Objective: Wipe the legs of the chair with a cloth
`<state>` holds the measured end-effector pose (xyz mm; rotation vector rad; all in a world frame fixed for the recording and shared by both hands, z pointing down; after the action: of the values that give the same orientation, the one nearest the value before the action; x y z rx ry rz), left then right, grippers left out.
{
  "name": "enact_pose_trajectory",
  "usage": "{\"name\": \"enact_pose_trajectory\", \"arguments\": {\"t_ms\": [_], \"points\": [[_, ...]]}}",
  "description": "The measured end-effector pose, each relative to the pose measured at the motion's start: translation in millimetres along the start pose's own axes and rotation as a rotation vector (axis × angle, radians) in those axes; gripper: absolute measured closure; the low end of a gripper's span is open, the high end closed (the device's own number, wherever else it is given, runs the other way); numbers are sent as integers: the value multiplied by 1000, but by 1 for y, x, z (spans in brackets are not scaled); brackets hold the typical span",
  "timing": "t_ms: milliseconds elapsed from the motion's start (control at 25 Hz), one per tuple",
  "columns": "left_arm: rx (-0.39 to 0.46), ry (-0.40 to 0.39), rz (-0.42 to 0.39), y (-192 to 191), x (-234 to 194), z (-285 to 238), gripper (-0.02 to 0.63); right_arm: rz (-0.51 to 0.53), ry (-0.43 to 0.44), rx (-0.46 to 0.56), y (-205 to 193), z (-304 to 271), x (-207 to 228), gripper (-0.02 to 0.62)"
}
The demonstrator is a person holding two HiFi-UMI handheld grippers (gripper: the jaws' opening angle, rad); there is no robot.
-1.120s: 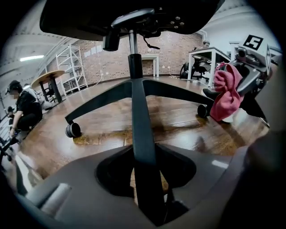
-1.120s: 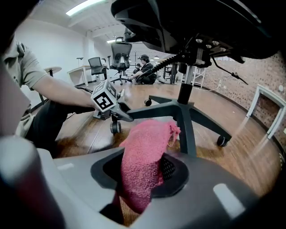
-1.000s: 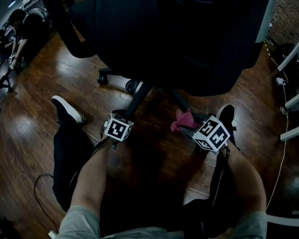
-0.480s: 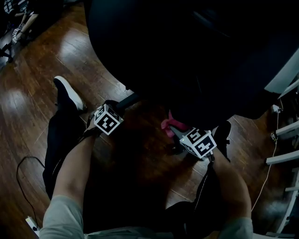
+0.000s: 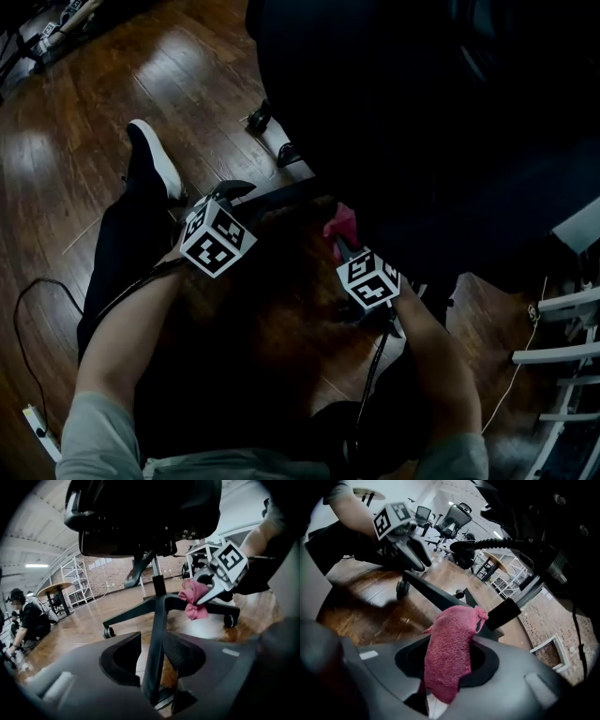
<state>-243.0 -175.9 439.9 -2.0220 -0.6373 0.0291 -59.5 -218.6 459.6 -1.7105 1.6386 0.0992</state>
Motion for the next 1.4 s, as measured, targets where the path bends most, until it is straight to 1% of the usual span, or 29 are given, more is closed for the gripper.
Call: {"name": "enact_pose_trajectory", "arguments": {"t_ms": [80,160,320,520,640,680,720,760,800,840,920,960,1000,1040,1080,1160,1240,1320,1400], "points": [[46,0,43,17,10,13,455,3,18,-22,-6,4,-5,466],[70,-11,81,27,24,20,456,3,61,-35,-14,13,-14,466],[80,-71,130,27,70,25,446,7,196,-51,-37,35,-47,466],[62,-179,118,19,127,21,442,6,409,-99,-68,61,-91,466],[62,-224,114,21,143,20,453,20,535,-113,-80,72,-110,467],[63,-230,113,22,145,19,454,18,567,-112,-81,74,-112,468],[64,-233,113,23,146,19,456,1,579,-101,-79,75,-108,468],[65,-233,113,24,147,19,456,-37,561,-77,-75,74,-97,468],[65,-231,115,24,147,19,456,-96,508,-37,-69,69,-78,468],[66,-228,118,24,146,19,456,-166,425,11,-62,64,-54,468],[65,-222,123,23,145,19,456,-308,225,103,-49,51,0,468],[65,-219,126,21,143,19,456,-362,138,136,-44,46,22,466],[65,-215,130,20,142,18,456,-396,71,155,-40,41,38,466],[65,-211,134,19,140,18,456,-409,26,161,-37,36,47,466],[64,-207,137,17,138,18,456,-405,-1,156,-34,32,51,466],[60,-202,142,14,135,19,456,-373,-12,127,-31,27,49,466],[59,-199,141,12,135,19,456,-349,12,98,-34,27,39,468],[65,-202,136,14,136,19,456,-356,65,67,-46,32,26,468],[76,-209,124,18,139,19,457,-374,142,27,-62,39,10,468]]}}
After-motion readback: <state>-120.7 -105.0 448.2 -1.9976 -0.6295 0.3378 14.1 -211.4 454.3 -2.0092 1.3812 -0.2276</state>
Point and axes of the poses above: the fingertips, and each gripper's own axes: z backward along the fingers, x to its right, y out of its top, the point moved 2 cm from there along z, backward along the fingers, and after that the axes turned 2 degrees about -x, right-handed, at the moved point
